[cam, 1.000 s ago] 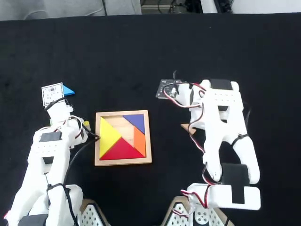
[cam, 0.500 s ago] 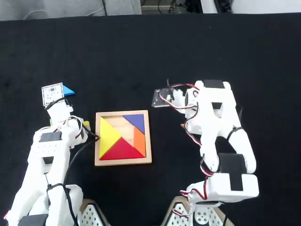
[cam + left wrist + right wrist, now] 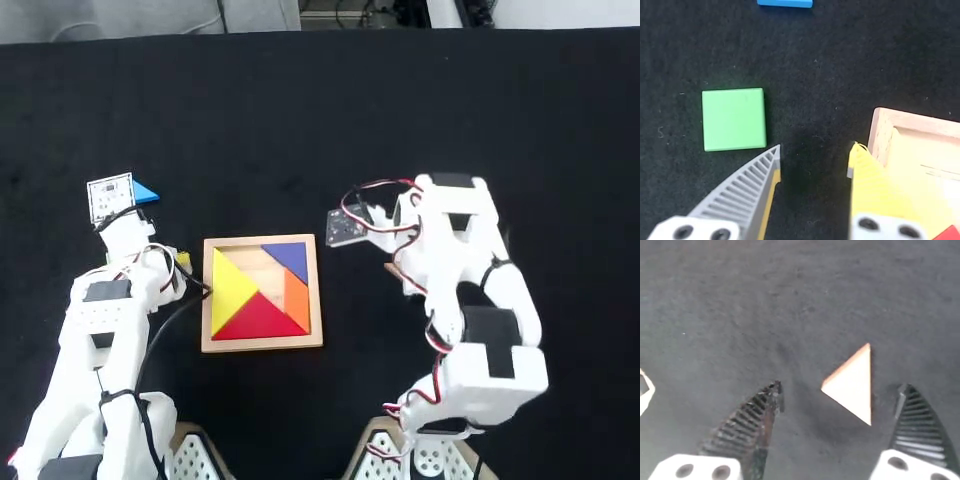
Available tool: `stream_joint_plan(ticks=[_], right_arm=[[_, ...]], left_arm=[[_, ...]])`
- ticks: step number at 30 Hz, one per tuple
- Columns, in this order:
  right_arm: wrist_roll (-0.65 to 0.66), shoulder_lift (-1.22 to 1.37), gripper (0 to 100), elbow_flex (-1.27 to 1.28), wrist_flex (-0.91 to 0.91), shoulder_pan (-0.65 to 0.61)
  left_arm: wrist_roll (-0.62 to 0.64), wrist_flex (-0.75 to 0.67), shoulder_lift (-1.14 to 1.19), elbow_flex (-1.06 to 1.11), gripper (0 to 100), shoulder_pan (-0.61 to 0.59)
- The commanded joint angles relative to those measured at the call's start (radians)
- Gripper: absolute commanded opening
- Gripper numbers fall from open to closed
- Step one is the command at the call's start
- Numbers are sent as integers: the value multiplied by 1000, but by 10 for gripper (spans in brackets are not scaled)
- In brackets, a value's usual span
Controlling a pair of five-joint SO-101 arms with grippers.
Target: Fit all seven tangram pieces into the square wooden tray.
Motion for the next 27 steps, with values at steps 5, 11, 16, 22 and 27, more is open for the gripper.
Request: stream_joint_plan(ticks=[5, 11, 16, 22, 27], right_arm=[[6, 41, 353, -2, -74, 9], [6, 70, 353, -2, -118, 18], [6, 79, 320, -2, -121, 18], [6, 81, 154, -2, -121, 17], [6, 81, 143, -4, -121, 14]], left_arm=[[8, -17, -17, -4, 220, 12], [8, -18, -17, -4, 220, 12], [8, -18, -17, -4, 220, 24], [6, -17, -17, -4, 220, 36], [6, -17, -17, -4, 220, 38]])
